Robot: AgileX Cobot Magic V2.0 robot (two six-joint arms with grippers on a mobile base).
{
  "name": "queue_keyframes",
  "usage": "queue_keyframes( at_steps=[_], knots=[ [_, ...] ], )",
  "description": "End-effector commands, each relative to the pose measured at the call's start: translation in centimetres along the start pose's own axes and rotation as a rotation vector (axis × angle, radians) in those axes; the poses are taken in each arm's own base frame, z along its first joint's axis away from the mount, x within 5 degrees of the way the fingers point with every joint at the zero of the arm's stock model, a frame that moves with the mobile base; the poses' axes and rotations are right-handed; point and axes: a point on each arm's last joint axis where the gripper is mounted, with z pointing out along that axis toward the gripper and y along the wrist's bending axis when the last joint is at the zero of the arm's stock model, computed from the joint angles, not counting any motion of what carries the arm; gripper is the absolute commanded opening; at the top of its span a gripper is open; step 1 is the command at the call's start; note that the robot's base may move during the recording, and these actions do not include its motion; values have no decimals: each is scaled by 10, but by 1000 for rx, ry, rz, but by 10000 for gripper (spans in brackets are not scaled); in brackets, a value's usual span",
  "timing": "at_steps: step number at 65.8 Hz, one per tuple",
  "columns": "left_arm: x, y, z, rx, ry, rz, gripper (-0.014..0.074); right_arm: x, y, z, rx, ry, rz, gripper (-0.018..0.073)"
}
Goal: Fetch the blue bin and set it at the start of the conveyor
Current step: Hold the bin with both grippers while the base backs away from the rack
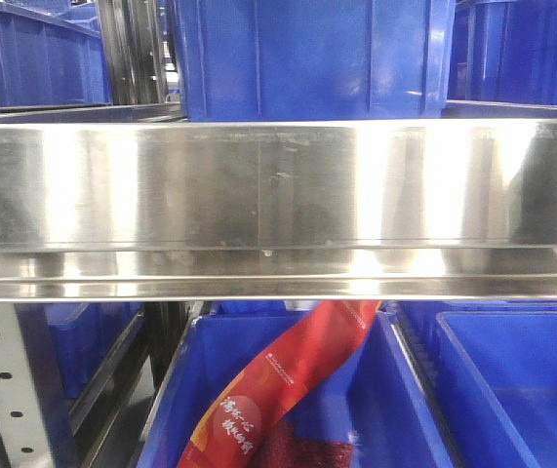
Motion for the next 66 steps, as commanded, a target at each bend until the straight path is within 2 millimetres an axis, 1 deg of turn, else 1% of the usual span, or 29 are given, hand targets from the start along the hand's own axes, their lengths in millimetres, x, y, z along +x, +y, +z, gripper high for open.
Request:
queue_keyframes(
  at_steps=[1,50,66],
  knots=[
    [-8,4,-7,-22,-86,24,-111,-4,1,-8,7,-45,-35,-153],
    [-8,4,-7,-22,-86,24,-111,-5,1,-8,7,-55,-35,-153],
    [-8,4,-7,-21,-88,24,-111,-11,1,-9,8,-116,-35,-153]
  ],
)
